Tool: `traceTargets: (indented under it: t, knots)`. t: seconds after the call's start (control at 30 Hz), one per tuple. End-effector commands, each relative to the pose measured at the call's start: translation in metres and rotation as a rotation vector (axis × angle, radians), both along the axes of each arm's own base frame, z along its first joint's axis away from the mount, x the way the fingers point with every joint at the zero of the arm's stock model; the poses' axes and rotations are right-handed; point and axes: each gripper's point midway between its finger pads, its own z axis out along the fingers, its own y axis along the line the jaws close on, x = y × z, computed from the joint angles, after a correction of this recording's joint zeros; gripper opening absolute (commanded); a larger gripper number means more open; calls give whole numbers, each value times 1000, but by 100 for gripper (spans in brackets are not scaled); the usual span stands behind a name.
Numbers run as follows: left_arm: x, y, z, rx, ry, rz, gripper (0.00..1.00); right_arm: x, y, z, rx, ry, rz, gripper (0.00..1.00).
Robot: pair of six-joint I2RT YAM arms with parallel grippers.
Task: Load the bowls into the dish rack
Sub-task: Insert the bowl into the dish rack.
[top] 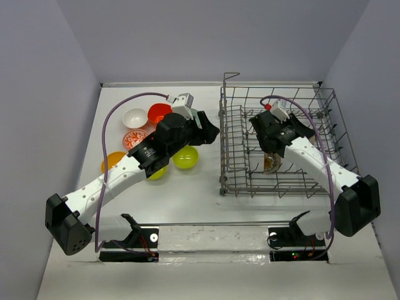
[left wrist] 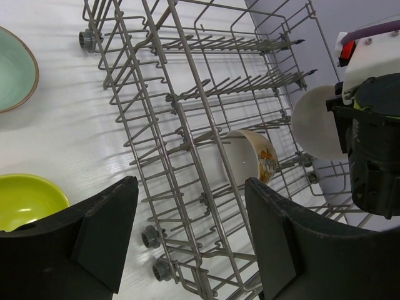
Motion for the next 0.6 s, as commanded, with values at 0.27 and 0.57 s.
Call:
traceTargets:
  t: [0.27,0.57]
  knots:
    - [1,-4,12,-35,-53,-27,77,-15,-9,13,-76,-34,-50,1]
    - [2,-5,7,-23,-48,-26,77,-20,-12,5,-107,-2,-52,1]
